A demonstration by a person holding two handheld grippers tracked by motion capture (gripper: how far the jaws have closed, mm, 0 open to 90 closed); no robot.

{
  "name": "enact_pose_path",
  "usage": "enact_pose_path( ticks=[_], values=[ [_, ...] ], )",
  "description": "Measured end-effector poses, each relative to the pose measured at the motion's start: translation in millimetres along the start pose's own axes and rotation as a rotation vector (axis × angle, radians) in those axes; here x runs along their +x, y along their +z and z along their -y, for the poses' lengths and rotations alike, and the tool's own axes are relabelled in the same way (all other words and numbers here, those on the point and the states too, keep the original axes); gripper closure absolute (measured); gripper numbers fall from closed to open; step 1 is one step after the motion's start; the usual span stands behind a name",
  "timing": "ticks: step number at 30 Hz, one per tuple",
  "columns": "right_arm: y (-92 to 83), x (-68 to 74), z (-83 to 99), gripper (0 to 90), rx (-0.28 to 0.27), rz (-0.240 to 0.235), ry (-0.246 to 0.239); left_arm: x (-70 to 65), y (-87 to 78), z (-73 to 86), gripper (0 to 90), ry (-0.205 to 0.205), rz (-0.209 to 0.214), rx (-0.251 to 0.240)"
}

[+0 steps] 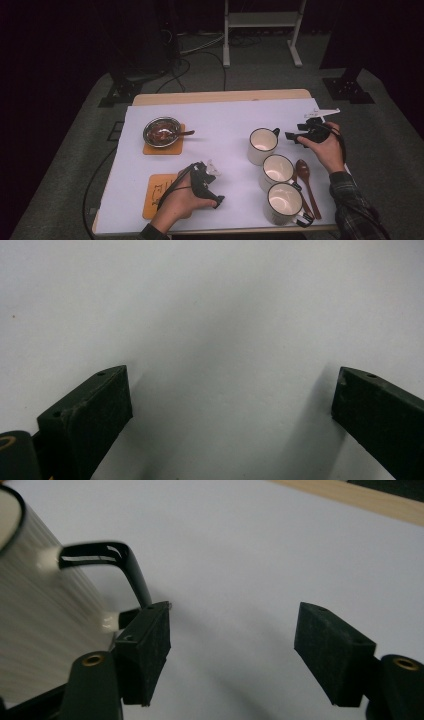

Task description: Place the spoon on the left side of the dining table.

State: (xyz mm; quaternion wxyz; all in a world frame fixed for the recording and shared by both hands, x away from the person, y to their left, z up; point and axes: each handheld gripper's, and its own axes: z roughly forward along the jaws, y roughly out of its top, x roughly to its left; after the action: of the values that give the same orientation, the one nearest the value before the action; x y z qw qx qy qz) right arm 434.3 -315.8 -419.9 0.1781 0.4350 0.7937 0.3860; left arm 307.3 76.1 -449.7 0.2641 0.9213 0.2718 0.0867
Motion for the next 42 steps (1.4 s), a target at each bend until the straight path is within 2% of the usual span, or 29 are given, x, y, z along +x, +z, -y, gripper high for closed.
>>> enact_pose_path(
  ticks=[8,15,25,31,35,42],
  values=[
    [14.3,-1.8,10.1,26.3,0.031,0.002,0.005,0.0,-0.3,1.5,1.3,0.003,-0.001,-0.011],
    [27.4,-3.4,18.4,24.8,0.062,0.022,-0.008,-0.3,-0.3,2.6,1.2,0.002,-0.002,-0.024],
    [34.0,-1.9,23.3,23.0,0.078,0.036,-0.021,0.5,-0.8,2.2,1.6,-0.002,0.005,-0.026],
    [34.6,-1.7,25.2,22.1,0.069,0.036,-0.022,5.5,-6.3,-0.2,12.2,-0.015,0.005,-0.009],
    [34.6,-1.9,26.4,21.9,0.061,0.036,-0.020,6.5,-8.5,-1.6,15.1,-0.028,0.018,-0.006],
    [34.8,-1.4,28.2,21.7,0.048,0.038,-0.017,7.7,-15.6,-5.3,28.1,0.003,0.007,-0.027]
  ],
)
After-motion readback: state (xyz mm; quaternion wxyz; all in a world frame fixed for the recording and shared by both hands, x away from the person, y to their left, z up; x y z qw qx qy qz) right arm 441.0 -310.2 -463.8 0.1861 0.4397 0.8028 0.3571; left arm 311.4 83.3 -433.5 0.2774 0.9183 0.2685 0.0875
